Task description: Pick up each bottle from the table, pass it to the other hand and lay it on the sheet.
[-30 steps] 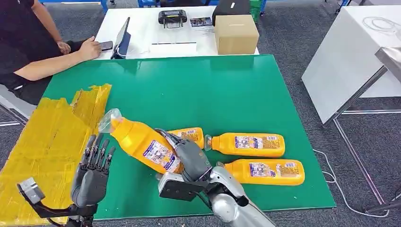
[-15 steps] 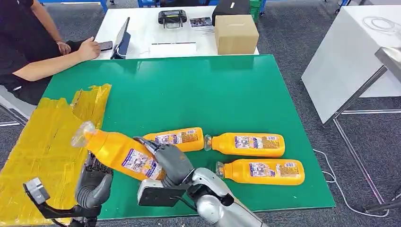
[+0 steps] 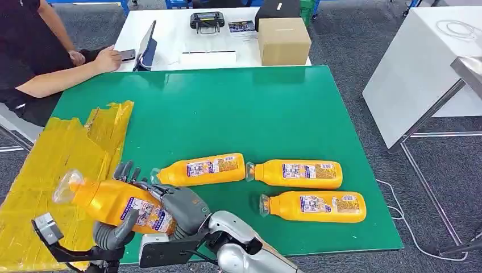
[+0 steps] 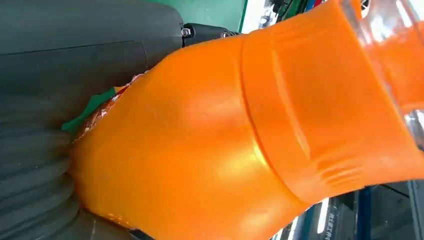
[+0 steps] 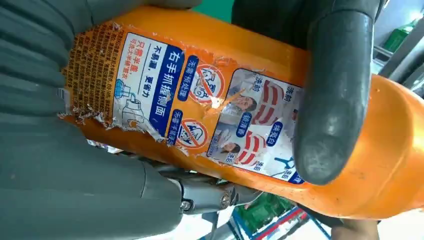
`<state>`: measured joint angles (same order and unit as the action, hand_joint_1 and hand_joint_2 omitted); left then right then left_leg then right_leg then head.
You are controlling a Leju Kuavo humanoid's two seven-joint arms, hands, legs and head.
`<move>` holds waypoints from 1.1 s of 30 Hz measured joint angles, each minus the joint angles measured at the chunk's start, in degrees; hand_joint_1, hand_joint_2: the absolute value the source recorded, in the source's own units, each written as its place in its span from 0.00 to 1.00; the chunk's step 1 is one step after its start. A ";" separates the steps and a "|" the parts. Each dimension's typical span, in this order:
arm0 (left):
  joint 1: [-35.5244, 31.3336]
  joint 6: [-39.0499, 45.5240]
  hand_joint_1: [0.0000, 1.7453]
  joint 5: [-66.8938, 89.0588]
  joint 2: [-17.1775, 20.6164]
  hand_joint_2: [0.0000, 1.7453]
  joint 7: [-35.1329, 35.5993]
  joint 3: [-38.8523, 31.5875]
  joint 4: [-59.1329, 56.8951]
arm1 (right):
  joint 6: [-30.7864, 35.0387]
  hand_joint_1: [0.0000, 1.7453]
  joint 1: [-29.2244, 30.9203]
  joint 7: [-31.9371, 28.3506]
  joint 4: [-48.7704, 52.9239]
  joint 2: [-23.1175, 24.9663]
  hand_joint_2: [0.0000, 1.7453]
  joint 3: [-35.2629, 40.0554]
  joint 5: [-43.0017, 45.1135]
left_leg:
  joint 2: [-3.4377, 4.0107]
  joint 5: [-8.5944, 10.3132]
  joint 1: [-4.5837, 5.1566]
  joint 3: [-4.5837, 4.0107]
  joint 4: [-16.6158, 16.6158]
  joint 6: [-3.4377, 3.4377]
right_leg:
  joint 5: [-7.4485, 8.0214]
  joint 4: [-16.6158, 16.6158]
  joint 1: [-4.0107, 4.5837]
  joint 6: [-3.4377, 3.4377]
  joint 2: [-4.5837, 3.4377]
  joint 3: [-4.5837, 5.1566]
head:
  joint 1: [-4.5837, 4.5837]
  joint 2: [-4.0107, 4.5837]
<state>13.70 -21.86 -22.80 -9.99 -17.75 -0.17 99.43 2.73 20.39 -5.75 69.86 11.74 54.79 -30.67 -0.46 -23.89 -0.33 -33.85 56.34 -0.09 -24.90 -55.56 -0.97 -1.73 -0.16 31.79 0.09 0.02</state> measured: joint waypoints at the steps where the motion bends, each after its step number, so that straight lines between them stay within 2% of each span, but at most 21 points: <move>1: 0.00 0.09 1.00 -0.02 0.00 1.00 0.00 0.00 0.00 | -0.02 1.00 0.07 0.00 -0.24 0.13 1.00 0.17 0.00 | 0.00 0.00 0.00 0.00 0.00 0.00 | 0.00 0.00 0.00 0.00 0.00 0.00 | -0.02 0.00; 25: 0.01 -0.26 1.00 -0.33 0.00 1.00 -1.38 -0.02 0.00 | 1.25 1.00 1.99 0.20 -3.91 1.66 1.00 1.75 0.48 | 0.01 0.00 0.00 0.01 0.00 0.00 | 0.00 0.00 0.00 0.00 0.00 0.02 | 0.00 0.00; 26: 0.00 -0.22 1.00 -0.22 0.00 1.00 -1.40 -0.02 0.00 | 1.68 0.06 1.99 0.41 -3.91 1.66 1.00 1.75 0.29 | 0.01 0.00 0.00 0.01 0.00 0.00 | 0.00 0.00 0.00 0.00 0.00 0.02 | -0.02 0.00; 27: -0.01 -0.15 1.00 -0.17 0.00 1.00 -1.40 -0.02 0.00 | 2.10 0.00 2.00 0.55 -3.91 1.64 1.00 1.73 0.13 | 0.01 0.00 0.00 0.01 0.00 0.00 | 0.00 0.00 0.00 0.00 0.00 0.02 | 0.00 0.00; 33: -1.36 2.23 1.00 3.04 0.02 1.00 -2.23 -0.04 0.00 | 6.58 0.00 1.95 1.46 -3.35 1.44 1.00 0.72 -3.82 | 0.00 0.01 0.00 0.01 0.00 0.00 | 0.00 0.00 0.00 0.00 0.00 0.01 | 0.00 0.00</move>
<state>12.34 -19.63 -19.76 -9.97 -19.98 -0.22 99.43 9.31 22.34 -4.28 66.51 13.18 55.52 -34.49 -0.47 -23.88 -0.34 -33.84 56.34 -0.09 -24.90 -55.56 -0.97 -1.73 -0.16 31.80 0.09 0.02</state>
